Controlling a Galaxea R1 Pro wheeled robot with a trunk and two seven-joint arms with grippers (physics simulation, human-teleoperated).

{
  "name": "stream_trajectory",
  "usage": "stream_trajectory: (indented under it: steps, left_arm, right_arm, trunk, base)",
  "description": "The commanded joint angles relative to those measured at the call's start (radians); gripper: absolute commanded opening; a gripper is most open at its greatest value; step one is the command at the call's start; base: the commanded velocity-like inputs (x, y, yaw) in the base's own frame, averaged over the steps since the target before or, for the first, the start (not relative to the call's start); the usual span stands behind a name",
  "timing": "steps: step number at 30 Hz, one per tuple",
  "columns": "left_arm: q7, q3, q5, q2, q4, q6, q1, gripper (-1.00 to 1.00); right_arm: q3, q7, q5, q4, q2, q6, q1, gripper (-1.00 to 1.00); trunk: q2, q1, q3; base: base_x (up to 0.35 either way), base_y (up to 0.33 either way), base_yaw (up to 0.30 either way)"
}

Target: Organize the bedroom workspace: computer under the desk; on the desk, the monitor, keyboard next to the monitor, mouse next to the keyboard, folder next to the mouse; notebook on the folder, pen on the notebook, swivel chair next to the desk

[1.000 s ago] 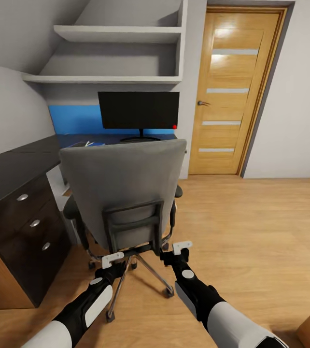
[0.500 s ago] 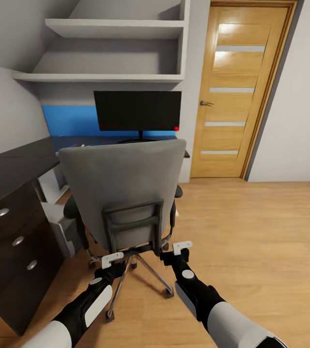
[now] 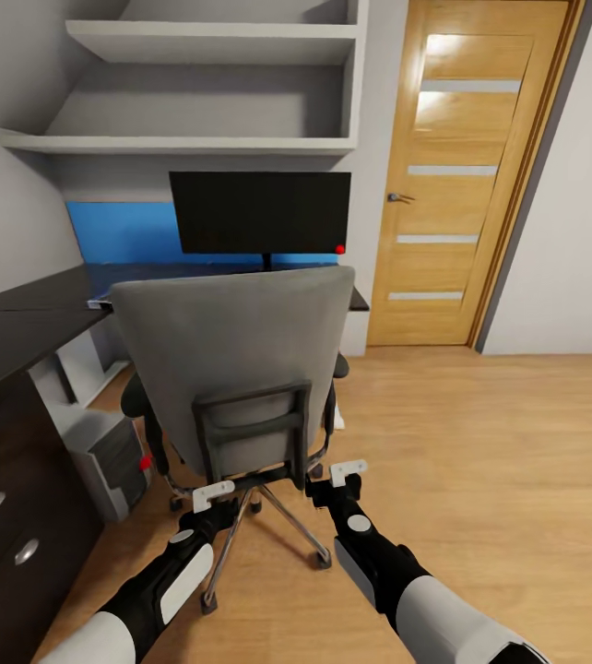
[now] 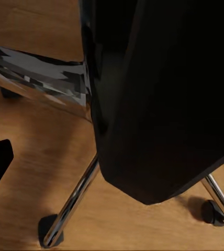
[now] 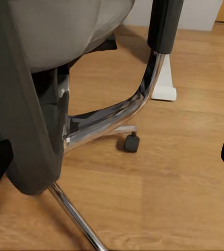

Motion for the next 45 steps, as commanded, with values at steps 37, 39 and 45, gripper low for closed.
stream_trajectory:
  steps: [37,39,45]
  left_arm:
    - [0.002,-0.009,0.006,0.0,-0.003,-0.066,-0.001,1.0]
    - [0.002,-0.009,0.006,0.0,-0.003,-0.067,-0.001,1.0]
    - [0.002,-0.009,0.006,0.0,-0.003,-0.066,-0.001,1.0]
  right_arm:
    - [0.009,-0.006,-0.01,0.017,0.0,-0.006,-0.001,1.0]
    - [0.009,-0.006,-0.01,0.017,0.0,-0.006,-0.002,1.0]
    - [0.009,-0.006,-0.01,0.017,0.0,-0.006,-0.002,1.0]
  trunk:
    - [0.0,0.0,-0.001]
    - [0.0,0.0,-0.001]
    - [0.0,0.0,-0.001]
  base:
    - [0.306,0.031,0.0]
    - [0.209,0.027,0.0]
    - [0.221,0.058,0.0]
